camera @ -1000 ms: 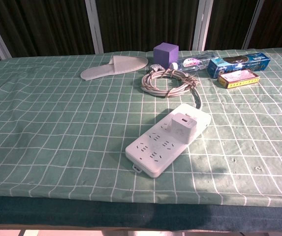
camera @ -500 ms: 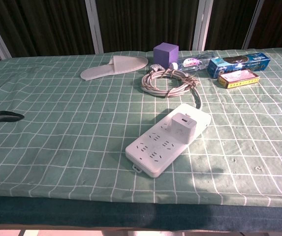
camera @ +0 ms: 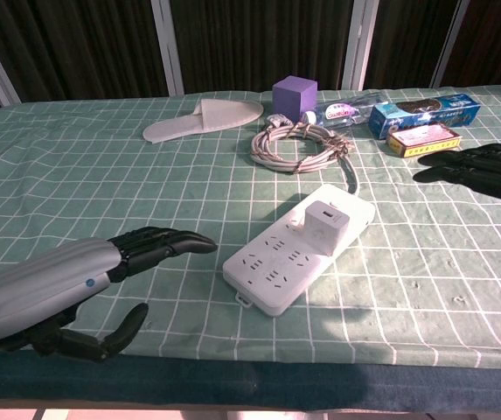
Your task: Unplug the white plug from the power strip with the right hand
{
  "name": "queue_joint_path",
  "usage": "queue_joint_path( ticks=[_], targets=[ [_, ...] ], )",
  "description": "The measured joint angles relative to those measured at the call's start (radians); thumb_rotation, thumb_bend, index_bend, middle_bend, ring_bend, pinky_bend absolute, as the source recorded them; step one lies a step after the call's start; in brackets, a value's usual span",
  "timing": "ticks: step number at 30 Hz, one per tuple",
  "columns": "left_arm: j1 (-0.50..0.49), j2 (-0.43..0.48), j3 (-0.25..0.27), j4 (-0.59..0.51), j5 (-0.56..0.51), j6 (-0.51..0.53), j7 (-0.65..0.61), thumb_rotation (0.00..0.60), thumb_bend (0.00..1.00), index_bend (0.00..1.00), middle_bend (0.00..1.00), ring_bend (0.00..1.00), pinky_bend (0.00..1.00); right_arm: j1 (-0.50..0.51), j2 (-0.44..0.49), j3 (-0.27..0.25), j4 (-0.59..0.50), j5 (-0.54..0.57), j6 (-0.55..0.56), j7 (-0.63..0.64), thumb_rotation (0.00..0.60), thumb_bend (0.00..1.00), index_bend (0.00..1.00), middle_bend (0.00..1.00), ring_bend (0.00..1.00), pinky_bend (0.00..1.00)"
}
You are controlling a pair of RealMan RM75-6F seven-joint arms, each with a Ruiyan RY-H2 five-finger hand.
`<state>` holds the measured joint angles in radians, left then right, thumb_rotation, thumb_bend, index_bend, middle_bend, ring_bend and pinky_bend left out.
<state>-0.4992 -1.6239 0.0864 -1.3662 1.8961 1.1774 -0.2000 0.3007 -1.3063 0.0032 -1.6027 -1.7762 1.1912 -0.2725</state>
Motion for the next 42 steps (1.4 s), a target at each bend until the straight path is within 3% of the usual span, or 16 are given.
queue_joint_path(
  ticks=[10,18,42],
  targets=[
    [-0.088,-0.169,-0.066,0.109,-0.099,-0.105,0.037,0.600,0.72,0.00,0.01,0.00,0.03,0.104,-0.113,0.058,-0.014,0.149,-0.163,-0.126,0.600,0.15,0.00,0.00,0.00,0.00],
    [-0.130,-0.267,-0.086,0.202,-0.146,-0.145,0.102,0.600,0.72,0.00,0.00,0.00,0.02,0.151,-0.180,0.086,0.024,0.241,-0.211,-0.182,0.600,0.15,0.00,0.00,0.00,0.00],
    [-0.162,-0.311,-0.016,0.258,-0.178,-0.162,0.176,0.600,0.72,0.00,0.01,0.00,0.02,0.256,-0.321,0.100,0.139,0.305,-0.214,-0.323,0.600,0.19,0.01,0.03,0.00,0.05]
  ],
)
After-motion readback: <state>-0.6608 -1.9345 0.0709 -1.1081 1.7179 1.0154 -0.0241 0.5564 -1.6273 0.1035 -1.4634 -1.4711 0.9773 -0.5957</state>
